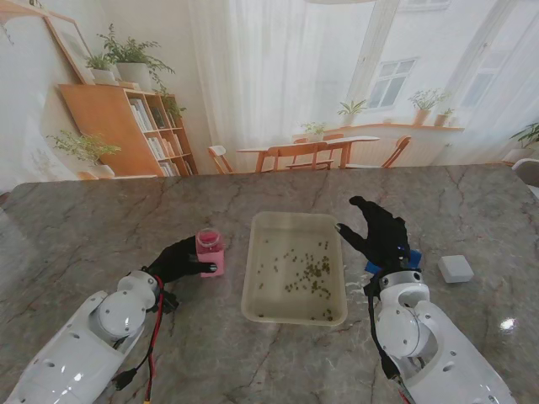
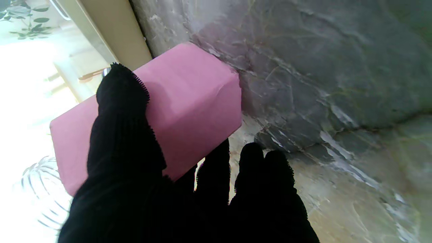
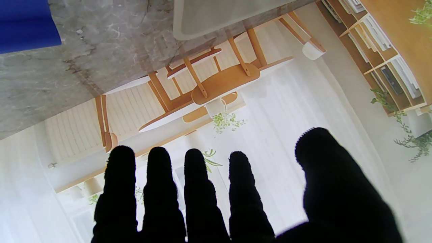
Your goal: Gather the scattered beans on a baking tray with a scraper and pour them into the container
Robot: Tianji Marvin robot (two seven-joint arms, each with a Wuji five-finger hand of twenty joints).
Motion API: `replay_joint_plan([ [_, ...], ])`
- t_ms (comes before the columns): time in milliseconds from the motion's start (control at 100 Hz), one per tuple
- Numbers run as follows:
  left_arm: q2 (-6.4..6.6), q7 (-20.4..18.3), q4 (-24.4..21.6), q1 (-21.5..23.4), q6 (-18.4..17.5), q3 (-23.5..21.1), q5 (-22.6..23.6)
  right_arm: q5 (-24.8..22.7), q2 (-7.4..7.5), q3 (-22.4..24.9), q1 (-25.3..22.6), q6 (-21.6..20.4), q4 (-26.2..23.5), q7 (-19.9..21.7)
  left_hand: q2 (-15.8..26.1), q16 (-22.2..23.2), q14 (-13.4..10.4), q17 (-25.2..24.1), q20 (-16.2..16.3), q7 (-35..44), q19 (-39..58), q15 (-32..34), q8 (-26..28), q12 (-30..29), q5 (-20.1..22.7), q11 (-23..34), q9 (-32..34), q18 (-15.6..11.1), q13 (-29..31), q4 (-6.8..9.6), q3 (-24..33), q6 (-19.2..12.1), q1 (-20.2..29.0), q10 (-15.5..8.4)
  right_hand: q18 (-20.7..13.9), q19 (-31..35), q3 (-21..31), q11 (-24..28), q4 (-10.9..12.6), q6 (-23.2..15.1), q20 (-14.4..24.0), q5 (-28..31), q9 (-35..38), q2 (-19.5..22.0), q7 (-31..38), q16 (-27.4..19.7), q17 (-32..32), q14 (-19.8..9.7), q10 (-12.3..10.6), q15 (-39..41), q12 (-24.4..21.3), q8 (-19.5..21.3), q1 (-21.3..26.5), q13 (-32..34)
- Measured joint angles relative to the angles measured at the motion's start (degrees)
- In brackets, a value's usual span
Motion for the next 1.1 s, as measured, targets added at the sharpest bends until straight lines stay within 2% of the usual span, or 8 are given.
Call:
replay_joint_plan([
  [130,0.22,-0.7,0.0,-0.2,0.5,0.4,-1.8,0.1,-0.01,0.0,0.0,0.3,0.0,0.1,0.0,-1.4,-0.1,-1.8,-0.6,-1.6,-2.7,-1.0,-0.5,-0.7,1.0,-0.6,-0.6,-0.8,-1.4,0.01,0.5,0.6,0.0,0.2,0.0,0.0,0.0,0.0,0.0,0.0,0.6,0.0,0.0,0.0,0.0,0.0,0.0,0.0,0.0,0.0,0.0,0.0,0.0,0.1],
  [260,0.78,-3.3,-0.4,-0.6,0.6,0.3,-0.1,0.2,-0.02,0.0,0.0,0.3,0.0,0.1,1.3,-1.7,-0.3,-2.3,-0.7,-6.9,-5.3,-1.1,-3.7,-2.1,0.9,-2.2,-2.0,-1.2,-3.4,0.03,0.6,2.0,-0.3,1.1,0.0,0.0,0.0,0.0,0.0,0.0,0.6,0.0,0.2,0.0,0.1,0.0,0.0,0.0,0.0,0.0,0.0,0.0,0.0,0.6],
  [400,1.48,-6.1,-1.5,-0.2,0.8,-0.3,-0.1,0.4,-0.05,0.1,0.0,0.4,0.0,0.0,1.3,-2.5,-0.3,-3.8,-2.2,-9.7,-11.3,-2.5,-5.5,-3.4,1.6,-3.1,-3.9,-1.6,-5.6,0.03,2.1,3.4,-0.7,1.5,0.0,0.0,0.0,0.0,0.0,0.0,0.6,0.0,0.3,0.0,0.1,0.4,0.0,0.0,0.0,0.0,0.0,0.0,0.0,0.6],
  [530,2.10,-8.0,-2.2,0.2,0.8,-0.2,-0.2,0.5,-0.07,0.1,0.0,0.4,0.0,0.0,2.0,-3.6,-1.6,-5.8,-3.1,-12.1,-17.8,-4.9,-7.7,-4.7,2.7,-3.7,-5.5,-3.8,-8.6,0.04,2.3,5.3,-2.9,2.2,0.0,0.0,0.0,0.0,0.0,0.0,0.6,0.0,0.3,0.0,0.1,0.4,0.1,0.0,-0.2,0.0,0.0,0.0,0.0,0.6],
  [690,2.61,-10.6,-3.0,0.3,1.3,-0.3,-0.4,0.7,-0.08,0.1,0.0,0.4,0.1,0.1,3.7,-4.6,-1.7,-7.1,-3.8,-14.1,-23.7,-6.4,-11.3,-6.3,2.1,-5.4,-8.6,-4.3,-11.7,0.05,3.5,6.8,-5.0,3.5,0.0,0.0,0.0,0.0,0.0,0.0,0.6,0.0,0.7,0.0,0.1,0.4,0.1,-0.1,-0.2,0.0,0.0,0.0,0.0,0.7],
  [910,3.30,-12.4,-3.0,-0.3,1.2,0.5,-1.2,0.8,-0.10,0.2,-0.1,0.4,0.1,0.2,4.4,-5.4,-1.7,-7.6,-4.7,-14.9,-29.0,-7.9,-14.1,-7.0,2.1,-5.2,-10.3,-4.4,-13.6,0.09,5.0,8.0,-7.6,3.9,0.0,0.0,0.0,0.0,0.0,0.0,0.6,0.0,0.7,0.0,0.6,0.5,0.1,-0.1,-0.2,0.0,0.0,0.0,0.0,0.7],
  [1100,3.70,-14.9,-3.9,-0.3,1.6,0.4,1.1,1.1,-0.12,0.2,-0.2,0.6,0.1,0.2,6.2,-6.7,-2.2,-7.7,-5.3,-18.3,-35.0,-9.6,-17.9,-7.9,-2.6,-6.4,-14.4,-5.0,-16.1,0.34,6.1,9.6,-7.7,5.1,0.0,-0.1,0.0,0.0,0.0,0.0,0.6,0.1,0.7,0.0,0.6,0.5,0.1,-0.1,-0.2,0.0,0.0,0.0,0.0,0.7],
])
